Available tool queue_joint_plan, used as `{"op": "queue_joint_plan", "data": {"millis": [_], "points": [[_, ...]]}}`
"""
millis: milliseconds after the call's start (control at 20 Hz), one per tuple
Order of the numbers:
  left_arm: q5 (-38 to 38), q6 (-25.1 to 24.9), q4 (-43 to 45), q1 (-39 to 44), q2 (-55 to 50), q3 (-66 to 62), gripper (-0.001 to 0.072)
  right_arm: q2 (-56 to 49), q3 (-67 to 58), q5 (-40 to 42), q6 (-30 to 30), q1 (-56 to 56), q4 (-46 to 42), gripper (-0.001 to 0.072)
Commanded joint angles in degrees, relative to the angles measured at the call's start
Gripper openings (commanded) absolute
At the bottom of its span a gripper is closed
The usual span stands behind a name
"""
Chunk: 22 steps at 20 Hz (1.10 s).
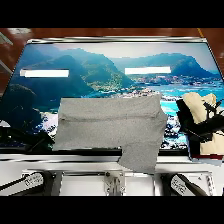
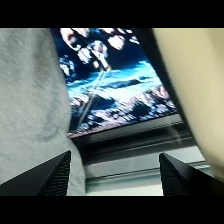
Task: Fold the shirts.
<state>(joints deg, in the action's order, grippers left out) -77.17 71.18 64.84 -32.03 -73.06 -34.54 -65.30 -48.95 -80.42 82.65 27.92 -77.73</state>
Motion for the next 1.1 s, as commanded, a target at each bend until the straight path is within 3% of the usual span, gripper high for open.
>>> {"op": "queue_joint_plan", "data": {"millis": [0,150,200,250,300,400,600,850,1050], "points": [[6.1,-0.7,-4.5,1.7,0.1,3.3,0.0608,0.5,0.6,2.3,-0.4,0.5,2.5,0.0679],[10.0,0.1,-4.5,4.8,-0.5,4.8,0.0579,0.5,0.6,2.2,-0.4,0.5,2.5,0.0679],[11.1,1.2,-4.5,5.3,-0.6,4.8,0.0399,0.5,0.6,2.0,-0.4,0.5,2.5,0.0679],[11.9,2.2,-4.7,5.4,-0.6,4.8,0.0173,0.5,0.7,1.7,-0.5,0.4,2.2,0.0678],[11.8,2.0,-5.2,5.4,-0.5,4.8,0.003,0.5,1.6,0.9,-2.1,0.4,1.8,0.0678],[11.0,1.4,-5.6,5.4,-0.3,4.7,0.0034,0.5,6.6,-0.9,-4.9,0.4,1.8,0.0678],[10.3,-0.7,-5.6,5.4,3.3,4.7,0.0034,4.3,19.5,3.0,-9.9,0.4,15.6,0.0678],[9.4,-1.5,-6.0,5.3,5.0,4.7,0.0033,5.4,27.6,10.3,-10.3,-2.0,19.0,0.0643],[9.0,-1.5,-6.7,5.3,5.1,4.6,0.0033,3.2,28.4,15.0,-4.4,-13.1,15.2,0.0643]]}}
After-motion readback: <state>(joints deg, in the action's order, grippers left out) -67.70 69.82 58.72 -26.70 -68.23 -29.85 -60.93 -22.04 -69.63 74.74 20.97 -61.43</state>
